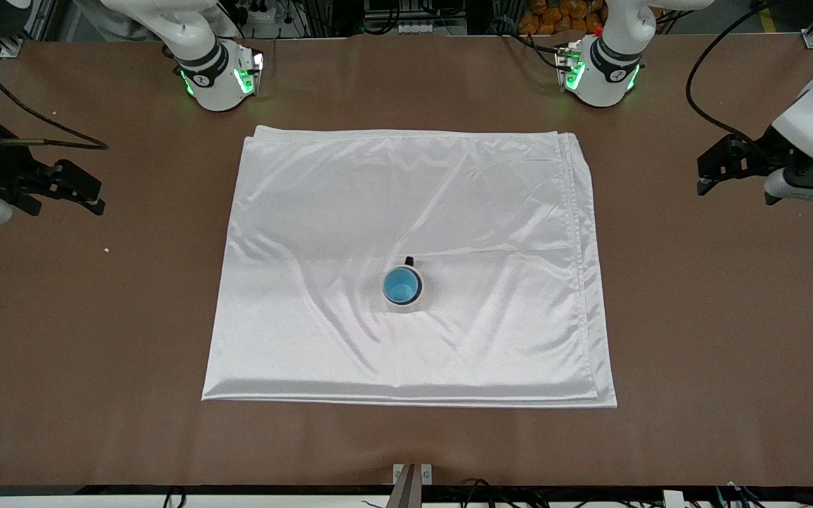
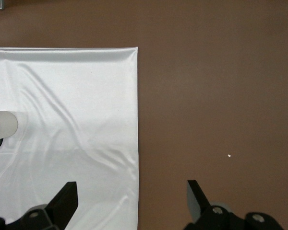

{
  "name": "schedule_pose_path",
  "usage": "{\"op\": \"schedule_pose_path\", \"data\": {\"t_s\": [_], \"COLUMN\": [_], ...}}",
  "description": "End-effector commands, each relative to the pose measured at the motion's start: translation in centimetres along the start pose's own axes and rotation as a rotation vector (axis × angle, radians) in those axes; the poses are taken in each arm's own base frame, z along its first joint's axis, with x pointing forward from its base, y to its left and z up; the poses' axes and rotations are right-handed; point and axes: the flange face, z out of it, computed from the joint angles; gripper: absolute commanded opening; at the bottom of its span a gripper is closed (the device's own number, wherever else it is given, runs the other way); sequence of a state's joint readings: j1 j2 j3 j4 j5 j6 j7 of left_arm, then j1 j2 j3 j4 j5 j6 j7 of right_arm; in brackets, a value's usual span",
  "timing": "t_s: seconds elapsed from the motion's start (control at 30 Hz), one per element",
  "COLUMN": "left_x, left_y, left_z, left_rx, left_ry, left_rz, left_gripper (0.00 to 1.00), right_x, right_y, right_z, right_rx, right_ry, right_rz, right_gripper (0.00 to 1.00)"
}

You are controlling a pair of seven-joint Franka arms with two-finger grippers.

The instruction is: Place blue cup into white mug on cloth

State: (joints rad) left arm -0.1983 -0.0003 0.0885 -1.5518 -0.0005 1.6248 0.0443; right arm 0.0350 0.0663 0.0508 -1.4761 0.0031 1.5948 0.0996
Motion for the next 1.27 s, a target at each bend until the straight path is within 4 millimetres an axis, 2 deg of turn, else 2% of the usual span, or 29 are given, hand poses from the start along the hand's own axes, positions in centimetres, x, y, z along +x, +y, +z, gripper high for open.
{"op": "schedule_pose_path", "data": {"t_s": [0.0, 0.07, 0.13, 0.33, 0.53, 1.23], "left_x": [-1.5, -2.8, -3.0, -2.9, -2.2, -1.5], "left_y": [0.0, -0.1, -0.7, -0.8, -0.8, -0.8], "left_z": [-1.2, -2.0, -2.3, -2.1, -1.0, -0.3], "left_rx": [-0.016, -0.018, -0.016, -0.015, -0.001, 0.000], "left_ry": [-0.022, -0.040, -0.037, -0.042, -0.060, -0.055], "left_rz": [-0.002, -0.013, -0.022, -0.027, -0.025, -0.024], "left_gripper": [1.00, 1.00, 1.00, 1.00, 1.00, 1.00], "right_x": [-0.9, -1.0, -1.1, -1.3, -1.3, -1.4], "right_y": [0.0, 0.0, 0.0, 0.0, 0.0, 0.0], "right_z": [-0.4, -0.5, -0.6, -0.7, -0.6, -0.3], "right_rx": [0.016, 0.016, 0.015, 0.015, 0.015, 0.013], "right_ry": [-0.006, -0.009, -0.009, -0.014, -0.019, -0.031], "right_rz": [-0.009, -0.008, -0.008, -0.008, -0.009, -0.009], "right_gripper": [1.00, 1.00, 1.00, 1.00, 1.00, 1.00]}}
